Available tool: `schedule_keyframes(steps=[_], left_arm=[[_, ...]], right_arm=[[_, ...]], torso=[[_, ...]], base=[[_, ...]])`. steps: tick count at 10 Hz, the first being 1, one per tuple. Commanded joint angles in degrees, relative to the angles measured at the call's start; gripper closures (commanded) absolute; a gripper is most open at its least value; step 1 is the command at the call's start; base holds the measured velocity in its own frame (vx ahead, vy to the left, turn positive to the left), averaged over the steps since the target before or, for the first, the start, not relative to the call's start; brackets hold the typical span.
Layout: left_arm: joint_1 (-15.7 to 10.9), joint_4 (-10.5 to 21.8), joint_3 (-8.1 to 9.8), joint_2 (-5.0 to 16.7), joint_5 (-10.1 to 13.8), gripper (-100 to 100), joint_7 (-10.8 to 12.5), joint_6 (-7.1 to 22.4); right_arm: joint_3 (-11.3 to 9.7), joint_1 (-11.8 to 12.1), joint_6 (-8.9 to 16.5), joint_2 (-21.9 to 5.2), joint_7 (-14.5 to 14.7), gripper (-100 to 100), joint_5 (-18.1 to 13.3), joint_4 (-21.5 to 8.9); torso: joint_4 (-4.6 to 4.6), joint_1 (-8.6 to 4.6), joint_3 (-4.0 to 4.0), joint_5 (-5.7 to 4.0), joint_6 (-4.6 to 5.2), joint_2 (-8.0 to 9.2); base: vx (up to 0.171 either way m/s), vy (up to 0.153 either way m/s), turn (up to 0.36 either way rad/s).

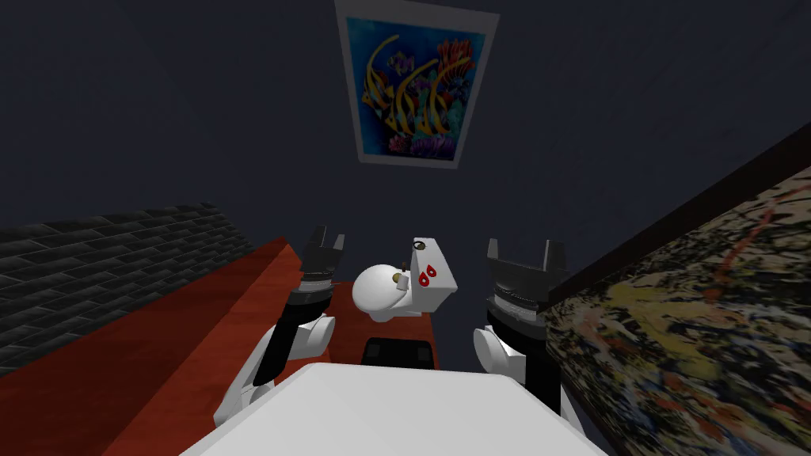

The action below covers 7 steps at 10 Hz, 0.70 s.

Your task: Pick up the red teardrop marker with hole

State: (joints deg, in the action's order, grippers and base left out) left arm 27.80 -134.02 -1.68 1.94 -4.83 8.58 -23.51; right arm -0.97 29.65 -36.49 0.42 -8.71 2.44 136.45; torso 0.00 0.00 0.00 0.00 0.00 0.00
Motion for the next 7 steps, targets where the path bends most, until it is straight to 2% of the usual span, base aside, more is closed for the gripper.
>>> schedule_keyframes(steps=[1,4,7], left_arm=[[0.00,0.00,0.00,0.00,0.00,0,0.00,0.00],[0.00,0.00,0.00,0.00,0.00,0,0.00,0.00],[-0.01,0.00,-0.01,-0.01,0.00,0,0.00,0.00]], right_arm=[[0.18,0.87,0.12,-1.90,0.21,-100,-0.18,-0.62],[0.81,4.28,0.55,-5.73,1.06,-100,-0.82,-3.03],[1.81,9.77,1.13,-8.70,2.46,-100,-1.76,-6.86]], torso=[[0.00,0.00,0.00,0.00,0.00,0.00],[0.01,0.13,0.03,0.03,-0.01,0.05],[0.02,0.24,0.06,0.06,-0.01,0.11]], base=[[-0.003,0.014,0.067],[-0.010,0.041,0.111],[-0.024,0.070,0.160]])
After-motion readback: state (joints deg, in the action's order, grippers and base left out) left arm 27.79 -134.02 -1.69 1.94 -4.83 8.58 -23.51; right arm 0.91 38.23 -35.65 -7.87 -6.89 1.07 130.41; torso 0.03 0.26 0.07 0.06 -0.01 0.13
